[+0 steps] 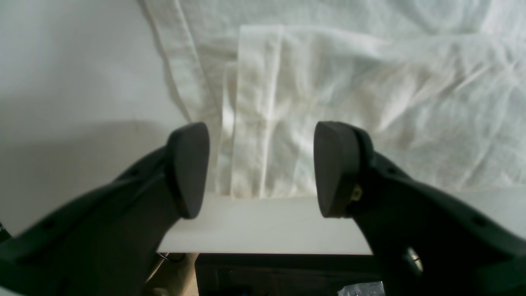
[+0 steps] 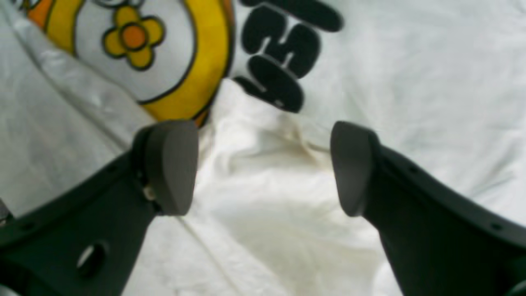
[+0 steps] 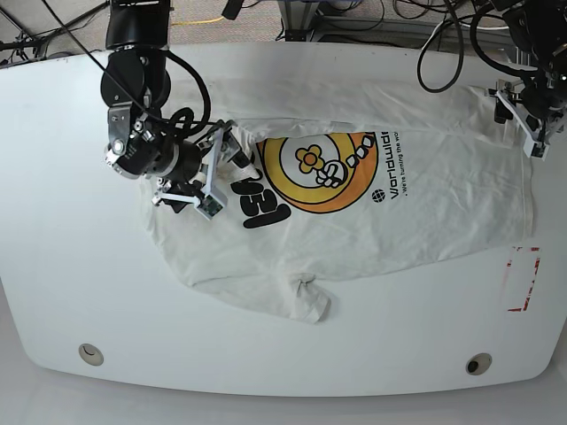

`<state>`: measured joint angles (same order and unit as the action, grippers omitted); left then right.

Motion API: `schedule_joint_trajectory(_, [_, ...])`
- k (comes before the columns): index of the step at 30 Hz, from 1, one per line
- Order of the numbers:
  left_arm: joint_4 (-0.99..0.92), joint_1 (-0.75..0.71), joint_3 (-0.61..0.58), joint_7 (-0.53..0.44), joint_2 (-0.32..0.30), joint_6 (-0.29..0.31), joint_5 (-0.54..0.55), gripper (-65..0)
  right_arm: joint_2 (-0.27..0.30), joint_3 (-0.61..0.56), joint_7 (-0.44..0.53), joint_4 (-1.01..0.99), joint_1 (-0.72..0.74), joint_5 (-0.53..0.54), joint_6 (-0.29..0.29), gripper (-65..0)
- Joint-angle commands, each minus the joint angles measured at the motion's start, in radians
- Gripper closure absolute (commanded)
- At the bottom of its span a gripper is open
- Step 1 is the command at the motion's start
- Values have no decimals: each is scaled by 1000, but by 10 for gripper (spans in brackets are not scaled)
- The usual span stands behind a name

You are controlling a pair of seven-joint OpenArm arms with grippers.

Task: Fold the T-shirt properly
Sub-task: 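Move the right gripper onto the shirt near the black lettering and pinch, then drag the pinched fabric with the right gripper toward the shirt's side edge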

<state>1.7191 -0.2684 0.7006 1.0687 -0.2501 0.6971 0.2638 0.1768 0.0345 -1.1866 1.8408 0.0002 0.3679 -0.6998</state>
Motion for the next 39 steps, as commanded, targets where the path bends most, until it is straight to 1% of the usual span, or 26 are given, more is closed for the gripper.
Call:
schedule_joint_trajectory(1, [12, 4, 4, -12, -15, 1, 9, -372, 5, -11, 7, 18, 13, -2, 2, -474])
schedule_joint_trajectory(4, [12, 4, 4, -12, -15, 1, 9, -372, 0, -23, 17, 10, -15, -4, 2, -474])
schedule_joint_trajectory(8, [12, 4, 4, -12, -13, 1, 9, -372, -1, -23, 73, -33, -18, -4, 2, -472])
schedule_joint_trajectory(11, [11, 4, 4, -12, -13, 1, 7, -372, -4, -25, 86, -62, -16, -4, 2, -472])
schedule_joint_trajectory(14, [11, 4, 4, -12, -13, 1, 7, -372, -33, -25, 89, -83, -13, -7, 2, -472])
schedule_joint_trajectory(16, [11, 4, 4, -12, -13, 1, 7, -372, -49, -25, 90, -97, -6, -31, 2, -461])
schedule_joint_trajectory(18, [11, 4, 4, -12, -13, 1, 7, -372, -67, -25, 107, -118, 1, -80, 2, -411])
schedule_joint_trajectory(20, [11, 4, 4, -12, -13, 1, 7, -372, -95, -25, 142, -131, 1, -134, 2, -327])
schedule_joint_trajectory(24, [11, -9, 4, -12, -13, 1, 7, -372, -130, -25, 152, -137, 8, -209, 2, -160])
schedule_joint_trajectory(28, [11, -12, 4, -12, -13, 1, 7, -372, -141, -25, 152, -137, 22, -234, 2, -57])
schedule_joint_trajectory(30, [11, -13, 4, -12, -13, 1, 7, -372, -141, -23, 153, -137, 24, -231, 2, -38])
schedule_joint_trajectory(33, [11, -13, 4, -12, -13, 1, 7, -372, -141, -20, 158, -137, 44, -232, 2, -36])
schedule_joint_trajectory(39, [11, -21, 4, -12, -13, 1, 7, -372, -145, -20, 202, -149, 59, -231, 2, -41])
